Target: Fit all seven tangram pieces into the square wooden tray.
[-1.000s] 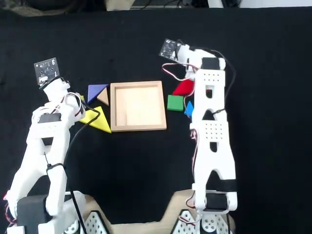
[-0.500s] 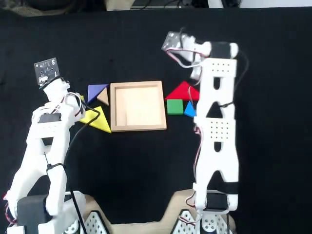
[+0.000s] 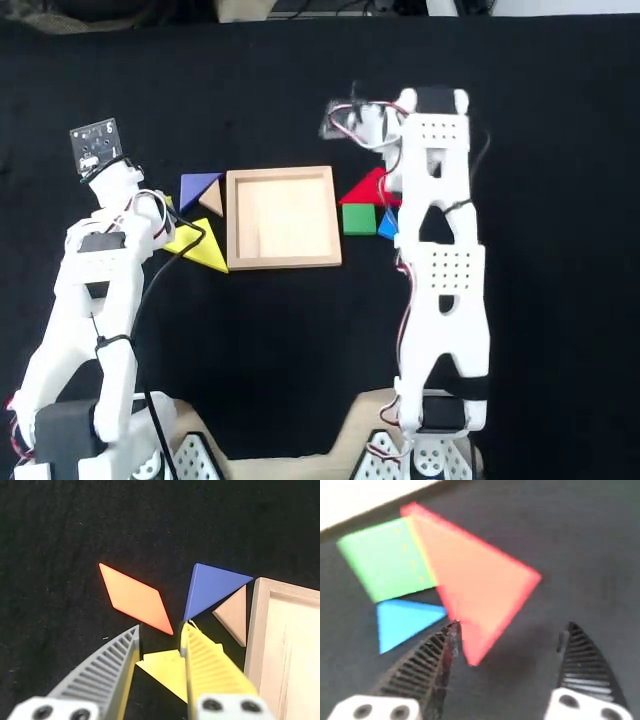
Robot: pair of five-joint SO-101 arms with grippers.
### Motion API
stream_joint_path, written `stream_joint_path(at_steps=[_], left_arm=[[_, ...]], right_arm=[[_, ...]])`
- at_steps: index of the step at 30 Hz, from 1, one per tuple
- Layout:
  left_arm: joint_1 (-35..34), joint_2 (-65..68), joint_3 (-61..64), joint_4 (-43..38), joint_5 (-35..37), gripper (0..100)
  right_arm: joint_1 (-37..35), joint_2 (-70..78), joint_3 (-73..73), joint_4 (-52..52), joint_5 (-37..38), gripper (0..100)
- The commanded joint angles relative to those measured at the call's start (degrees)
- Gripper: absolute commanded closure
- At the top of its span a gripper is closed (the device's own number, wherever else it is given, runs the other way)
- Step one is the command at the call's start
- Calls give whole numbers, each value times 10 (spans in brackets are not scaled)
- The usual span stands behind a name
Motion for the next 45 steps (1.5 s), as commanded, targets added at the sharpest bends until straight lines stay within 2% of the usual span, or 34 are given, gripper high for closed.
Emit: stream_joint_path(at_steps=[1, 11, 30, 41, 45], left_arm=[[-4, -17, -22, -11, -4, 857], [-4, -17, -22, -11, -4, 857], [-4, -17, -22, -11, -4, 856], [-4, -17, -22, -11, -4, 856], [-4, -17, -22, -11, -4, 856]], right_arm=[[-27, -79, 58, 18, 48, 677], [-39, -72, 58, -15, 72, 680], [-40, 70, -136, -13, 76, 680], [-39, 95, -136, -12, 74, 685], [-39, 105, -138, -12, 75, 767]])
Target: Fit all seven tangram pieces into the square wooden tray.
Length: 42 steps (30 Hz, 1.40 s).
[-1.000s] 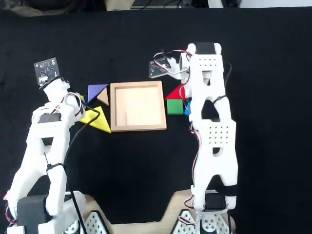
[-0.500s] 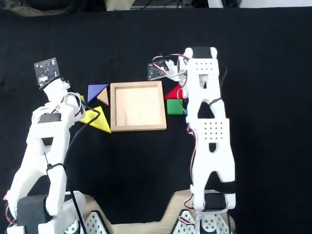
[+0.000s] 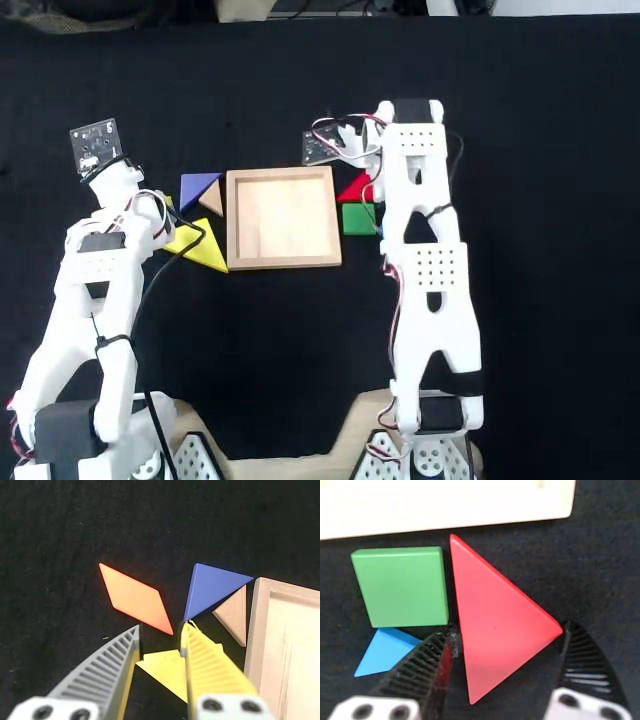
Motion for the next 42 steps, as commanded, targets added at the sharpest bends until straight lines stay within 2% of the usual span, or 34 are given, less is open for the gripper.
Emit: stream_joint_path(at_steps=[1, 10, 18, 20, 24, 25, 33, 35, 38, 42], left_arm=[[-4, -17, -22, -11, -4, 856], [-4, -17, -22, -11, -4, 856], [-4, -17, -22, -11, -4, 855], [-4, -17, -22, -11, -4, 855], [-4, -17, -22, -11, -4, 855], [-4, -17, -22, -11, -4, 855], [-4, -17, -22, -11, -4, 855], [-4, -17, -22, -11, -4, 855], [-4, -17, -22, -11, -4, 855], [-4, -17, -22, -11, -4, 855]], right_arm=[[-6, 6, -26, -3, 5, 794], [-2, 5, -36, -4, 6, 869], [-1, 6, -115, 25, 3, 861], [-3, 7, -137, 25, -3, 797], [-11, 8, -141, 25, -15, 583], [-16, 8, -139, 25, -14, 567], [-47, 28, -127, 8, 26, 675], [-53, 27, -127, -22, 19, 717], [-53, 22, -147, -58, -23, 833], [-55, 13, -218, -40, -72, 969]])
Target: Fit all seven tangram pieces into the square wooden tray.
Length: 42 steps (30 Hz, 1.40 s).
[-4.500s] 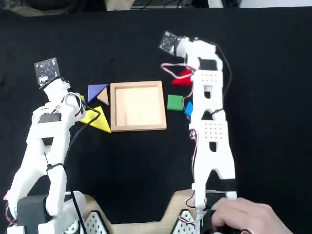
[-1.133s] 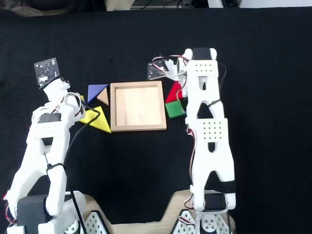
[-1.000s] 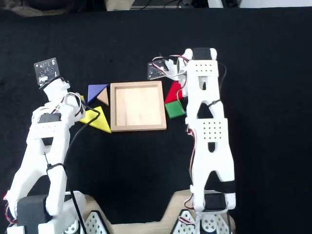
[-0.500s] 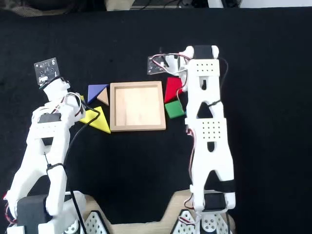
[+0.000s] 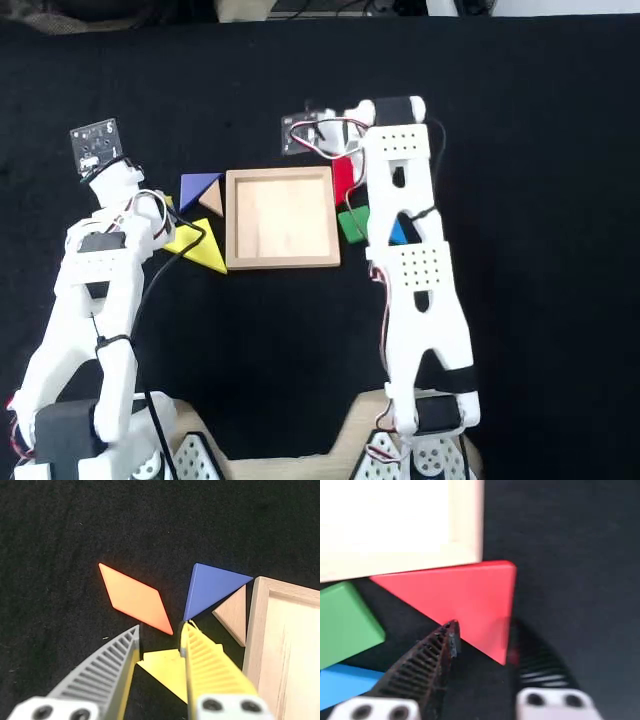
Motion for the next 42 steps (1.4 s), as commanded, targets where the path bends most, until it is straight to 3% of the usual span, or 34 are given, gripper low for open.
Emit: stream_joint_path(at_steps=[1, 5, 10, 21, 26, 33, 42], left_arm=[[-4, -17, -22, -11, -4, 855], [-4, -17, -22, -11, -4, 855], [-4, -17, -22, -11, -4, 855], [-4, -17, -21, -11, -4, 855], [-4, -17, -21, -11, -4, 855], [-4, -17, -22, -11, -4, 855], [-4, -17, -20, -11, -4, 856]], right_arm=[[-16, -23, -80, 8, -37, 991], [-37, -21, -65, -22, -41, 988], [-42, 16, -76, -94, -134, 988], [-6, 65, -76, -96, -136, 988], [36, 82, -76, -64, -133, 988], [79, 54, -75, 76, -81, 988], [149, 17, -74, 74, -97, 988]])
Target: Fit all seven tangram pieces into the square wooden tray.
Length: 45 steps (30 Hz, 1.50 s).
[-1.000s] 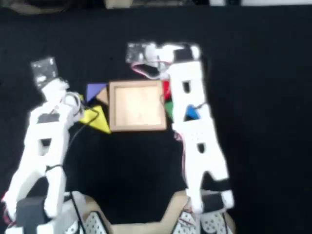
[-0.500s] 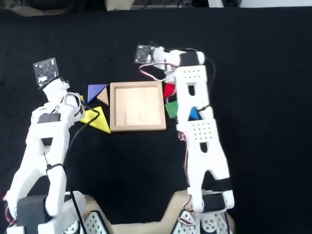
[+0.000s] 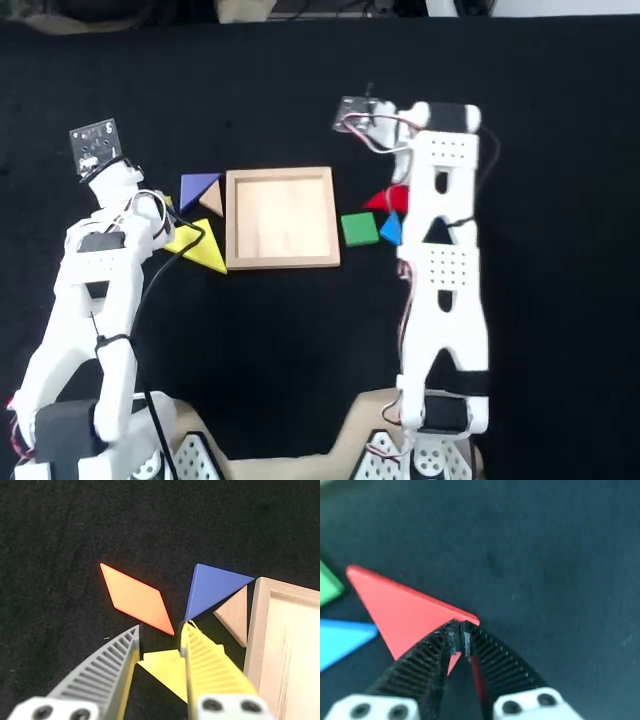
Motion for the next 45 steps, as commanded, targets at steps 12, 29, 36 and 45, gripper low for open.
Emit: stream_joint_path(at_steps=[12, 29, 36, 45], left_arm=[[0, -17, -22, -11, -4, 856], [-2, -17, -22, -11, -4, 856], [-2, -17, -22, -11, -4, 855], [-2, -17, -22, -11, -4, 855]], right_arm=[[53, -249, 225, 20, -5, 987], [6, -422, 599, -62, 18, 548], [0, -382, 609, -147, 18, 560], [8, -273, 492, -90, 18, 560]])
